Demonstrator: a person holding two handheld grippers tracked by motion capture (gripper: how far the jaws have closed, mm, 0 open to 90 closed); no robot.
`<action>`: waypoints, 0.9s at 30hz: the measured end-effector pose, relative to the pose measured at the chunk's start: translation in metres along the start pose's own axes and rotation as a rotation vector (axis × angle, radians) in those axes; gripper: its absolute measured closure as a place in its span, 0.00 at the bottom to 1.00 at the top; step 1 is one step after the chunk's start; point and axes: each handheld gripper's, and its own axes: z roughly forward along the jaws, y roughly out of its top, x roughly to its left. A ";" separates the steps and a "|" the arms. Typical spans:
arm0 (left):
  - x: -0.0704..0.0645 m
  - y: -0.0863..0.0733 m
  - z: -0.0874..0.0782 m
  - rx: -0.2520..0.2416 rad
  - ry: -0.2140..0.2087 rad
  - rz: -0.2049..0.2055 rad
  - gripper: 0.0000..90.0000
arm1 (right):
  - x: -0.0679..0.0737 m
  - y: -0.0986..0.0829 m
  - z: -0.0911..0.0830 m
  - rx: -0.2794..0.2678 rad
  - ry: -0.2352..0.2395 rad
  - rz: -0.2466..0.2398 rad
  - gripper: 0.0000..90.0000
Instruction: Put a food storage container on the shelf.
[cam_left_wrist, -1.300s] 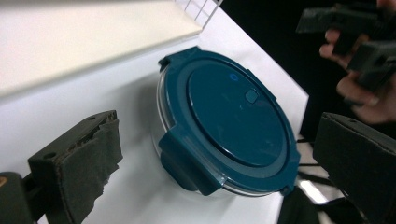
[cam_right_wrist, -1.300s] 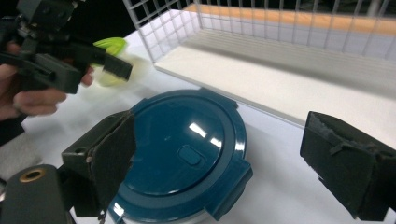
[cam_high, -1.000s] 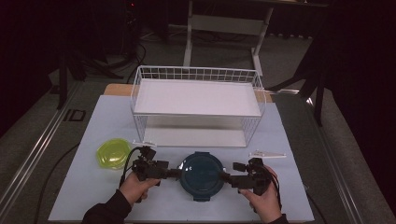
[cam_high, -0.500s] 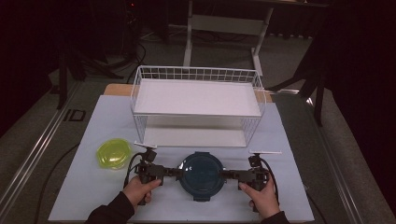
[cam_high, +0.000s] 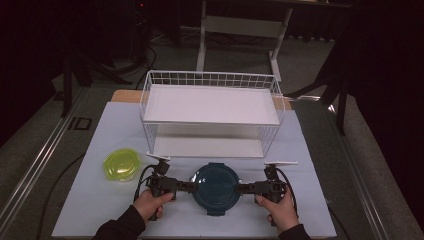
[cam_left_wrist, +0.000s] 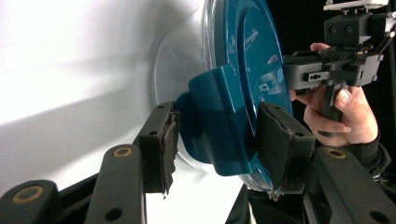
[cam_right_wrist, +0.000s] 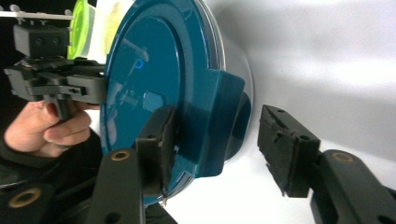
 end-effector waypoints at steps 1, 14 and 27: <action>0.000 0.000 0.001 0.000 -0.001 -0.004 0.55 | -0.001 0.001 0.000 0.003 0.009 0.009 0.54; -0.003 0.002 0.001 0.006 0.016 -0.059 0.57 | 0.006 0.005 -0.004 0.018 -0.015 0.018 0.70; 0.000 0.005 0.001 0.033 0.004 -0.058 0.58 | -0.023 0.009 0.005 0.071 0.178 0.169 0.62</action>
